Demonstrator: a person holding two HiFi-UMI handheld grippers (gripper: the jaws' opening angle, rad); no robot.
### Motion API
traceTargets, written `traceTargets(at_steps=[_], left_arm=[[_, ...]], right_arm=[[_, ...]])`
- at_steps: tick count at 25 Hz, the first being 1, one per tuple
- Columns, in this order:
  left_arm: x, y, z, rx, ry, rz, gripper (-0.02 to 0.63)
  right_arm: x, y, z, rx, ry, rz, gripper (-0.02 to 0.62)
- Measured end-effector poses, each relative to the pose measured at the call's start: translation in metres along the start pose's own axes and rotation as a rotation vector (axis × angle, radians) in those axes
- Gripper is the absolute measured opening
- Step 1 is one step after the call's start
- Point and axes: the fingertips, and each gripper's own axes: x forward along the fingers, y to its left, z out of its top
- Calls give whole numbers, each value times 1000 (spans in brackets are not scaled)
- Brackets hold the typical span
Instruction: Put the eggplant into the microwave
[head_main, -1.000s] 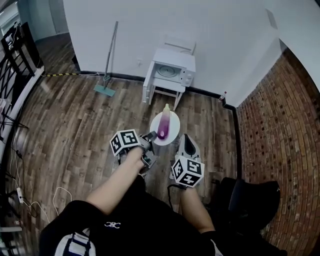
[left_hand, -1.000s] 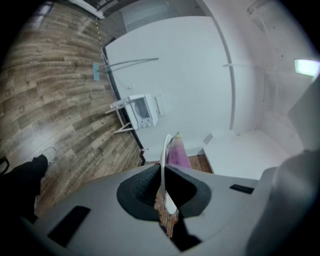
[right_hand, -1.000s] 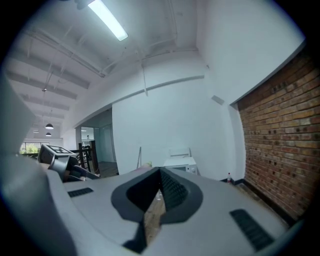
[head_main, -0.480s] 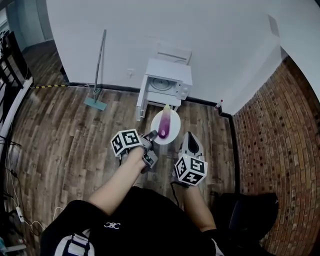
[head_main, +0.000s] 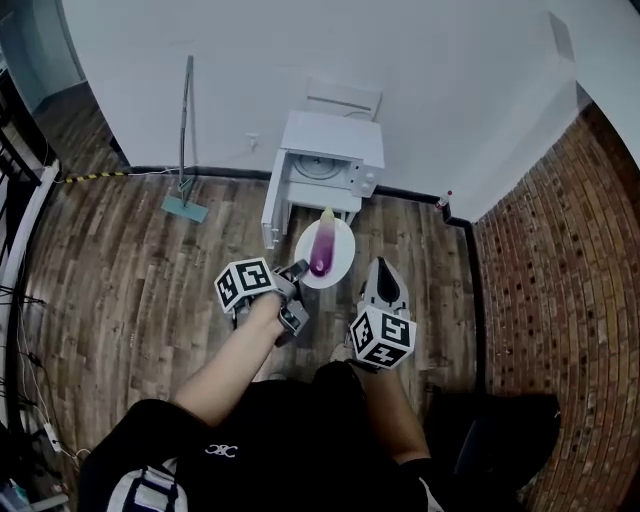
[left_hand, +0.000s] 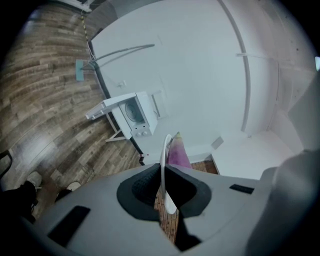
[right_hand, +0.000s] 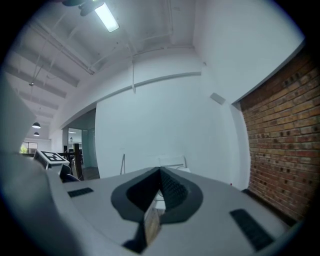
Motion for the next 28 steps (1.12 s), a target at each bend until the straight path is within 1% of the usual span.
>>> traceTargets(at_steps=[5, 11, 15, 22, 28], left_arm=[[55, -18, 15, -5, -42, 0, 20], [119, -53, 29, -1, -103, -15, 20], [154, -65, 34, -16, -136, -7, 20], [193, -67, 44, -54, -232, 8, 20], [214, -46, 55, -68, -254, 66, 20]], right_arm=[[54, -39, 6, -8, 9, 44, 12], [114, -83, 39, -39, -31, 119, 12], [149, -112, 51, -40, -34, 152, 12], [192, -142, 52, -70, -9, 241, 12], [219, -157, 43, -63, 17, 262, 12]])
